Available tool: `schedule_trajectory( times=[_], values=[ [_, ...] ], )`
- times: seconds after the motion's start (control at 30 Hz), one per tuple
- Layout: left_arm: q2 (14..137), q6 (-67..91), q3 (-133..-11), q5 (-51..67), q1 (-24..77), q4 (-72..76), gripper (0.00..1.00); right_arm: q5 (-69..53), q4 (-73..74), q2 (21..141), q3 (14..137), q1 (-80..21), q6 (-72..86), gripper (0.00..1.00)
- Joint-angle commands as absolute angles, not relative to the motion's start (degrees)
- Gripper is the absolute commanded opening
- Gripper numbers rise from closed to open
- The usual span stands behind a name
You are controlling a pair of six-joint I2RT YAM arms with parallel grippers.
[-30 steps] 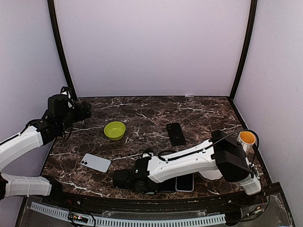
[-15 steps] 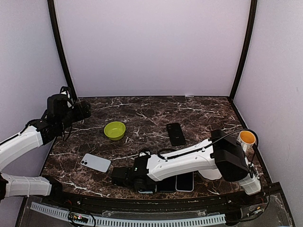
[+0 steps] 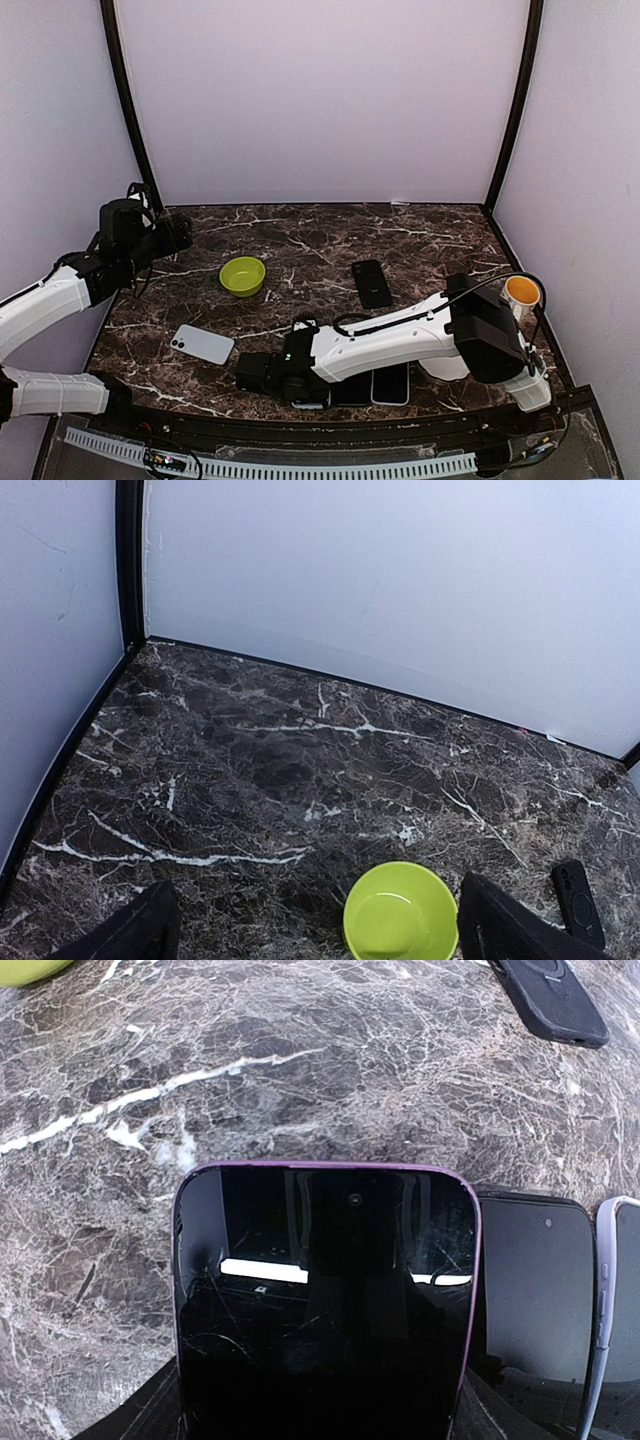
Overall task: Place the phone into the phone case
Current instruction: Install the phone into the phone case.
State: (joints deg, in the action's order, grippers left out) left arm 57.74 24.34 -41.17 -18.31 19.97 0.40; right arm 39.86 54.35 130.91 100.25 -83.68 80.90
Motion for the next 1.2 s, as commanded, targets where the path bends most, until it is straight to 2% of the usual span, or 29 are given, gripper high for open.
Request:
schedule_trajectory(
  times=[0.0,0.2,0.5,0.63,0.73,0.83,0.97,1.07,1.17],
  values=[
    [57.47,24.26,-40.33,-17.73,19.43,1.69,0.99,39.80,54.32,129.56,100.54,-83.51,80.38,0.81],
    [57.39,24.17,-40.26,-17.54,19.42,1.79,0.99,39.73,54.56,129.16,100.67,-83.53,80.18,0.87],
    [57.48,23.92,-40.29,-17.43,19.42,1.85,0.99,40.42,55.20,125.77,101.84,-83.58,75.24,0.85],
    [57.48,23.75,-40.34,-17.14,19.42,2.01,0.99,36.19,48.33,119.43,95.98,-83.50,69.26,0.86],
    [57.48,23.61,-40.34,-16.53,19.41,2.10,0.99,33.86,45.39,115.49,89.62,-83.50,70.30,0.85],
    [57.40,23.43,-40.34,-16.29,19.39,2.15,0.99,32.17,41.89,113.08,84.52,-83.05,70.74,0.77],
    [57.32,23.38,-40.19,-16.24,19.39,2.20,0.98,29.83,37.71,112.50,81.54,-81.94,68.90,0.57],
    [57.31,23.29,-40.08,-16.25,19.38,2.26,0.96,28.24,35.18,112.63,80.14,-81.73,67.78,0.46],
    [57.35,23.29,-40.08,-15.98,19.34,2.43,0.96,26.19,33.59,113.23,78.56,-81.65,67.88,0.41]
  ],
)
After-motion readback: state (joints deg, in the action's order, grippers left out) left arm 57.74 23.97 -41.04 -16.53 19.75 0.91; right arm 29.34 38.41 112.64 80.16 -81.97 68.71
